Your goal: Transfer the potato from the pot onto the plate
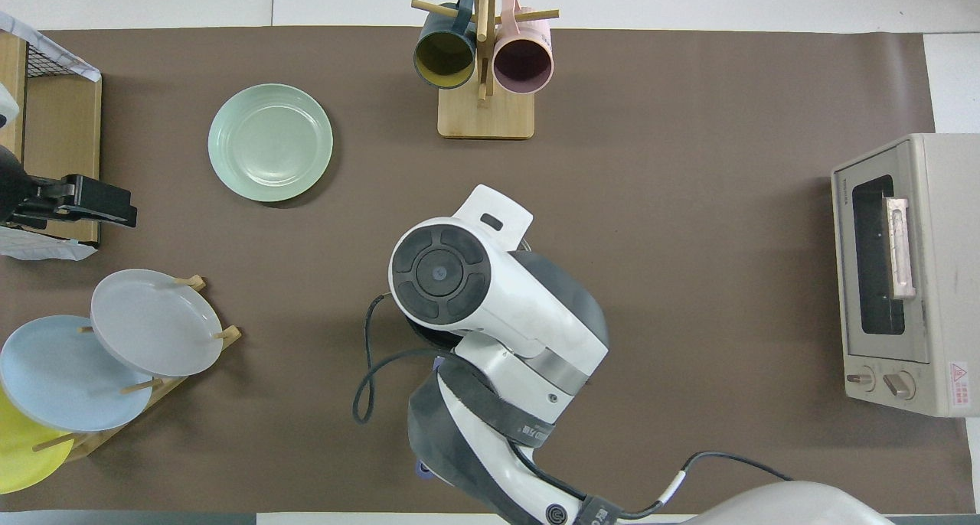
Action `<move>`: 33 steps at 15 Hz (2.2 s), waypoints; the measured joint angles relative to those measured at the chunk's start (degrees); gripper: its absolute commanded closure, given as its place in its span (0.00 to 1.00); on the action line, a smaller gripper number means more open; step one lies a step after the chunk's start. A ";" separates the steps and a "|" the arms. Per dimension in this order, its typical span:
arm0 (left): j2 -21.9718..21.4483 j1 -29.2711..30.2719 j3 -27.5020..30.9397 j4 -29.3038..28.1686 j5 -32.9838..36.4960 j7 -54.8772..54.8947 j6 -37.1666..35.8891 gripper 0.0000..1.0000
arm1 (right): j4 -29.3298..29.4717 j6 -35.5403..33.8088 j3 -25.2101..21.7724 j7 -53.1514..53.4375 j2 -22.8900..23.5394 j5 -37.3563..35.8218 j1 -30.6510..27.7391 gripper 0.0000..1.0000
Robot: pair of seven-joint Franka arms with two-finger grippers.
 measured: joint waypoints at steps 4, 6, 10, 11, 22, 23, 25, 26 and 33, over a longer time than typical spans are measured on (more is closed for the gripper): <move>-0.93 -2.63 -0.57 -2.27 -0.18 -1.17 0.03 0.00 | 0.58 -4.16 -5.40 -14.44 -1.89 0.17 -4.58 0.73; -2.06 -5.71 -0.69 -4.42 -0.28 -5.48 0.36 0.00 | -0.57 -5.41 -11.44 -22.33 -3.70 3.38 -5.19 0.73; -4.24 -15.10 -1.00 -9.88 -0.42 -19.04 5.58 0.00 | -7.86 -3.74 -23.29 -37.92 -7.57 11.35 -7.00 0.72; -4.29 -18.00 -1.09 -11.28 -0.45 -23.46 8.33 0.00 | -11.03 -0.90 -24.41 -40.25 -8.48 11.51 -7.80 0.71; 11.26 -33.69 -1.11 -20.38 -0.49 -40.77 34.49 0.00 | -34.27 21.58 -27.88 -46.79 -14.75 11.56 -9.90 0.60; 11.61 -33.72 -1.11 -20.98 -0.49 -41.24 35.89 0.00 | -35.20 22.23 -27.88 -46.79 -15.03 11.56 -9.91 0.48; 11.72 -33.91 -1.14 -21.70 -0.49 -41.75 36.96 0.00 | -36.42 23.13 -27.88 -46.79 -15.36 11.56 -9.91 0.31; 11.76 -34.12 -1.13 -21.93 -0.49 -41.86 37.17 0.00 | -36.60 23.30 -27.88 -46.79 -15.43 11.56 -9.92 0.09; 14.70 -36.80 -1.08 -23.52 -0.49 -43.27 39.57 0.00 | -31.15 16.26 -27.63 -46.78 -16.81 15.96 -9.76 0.00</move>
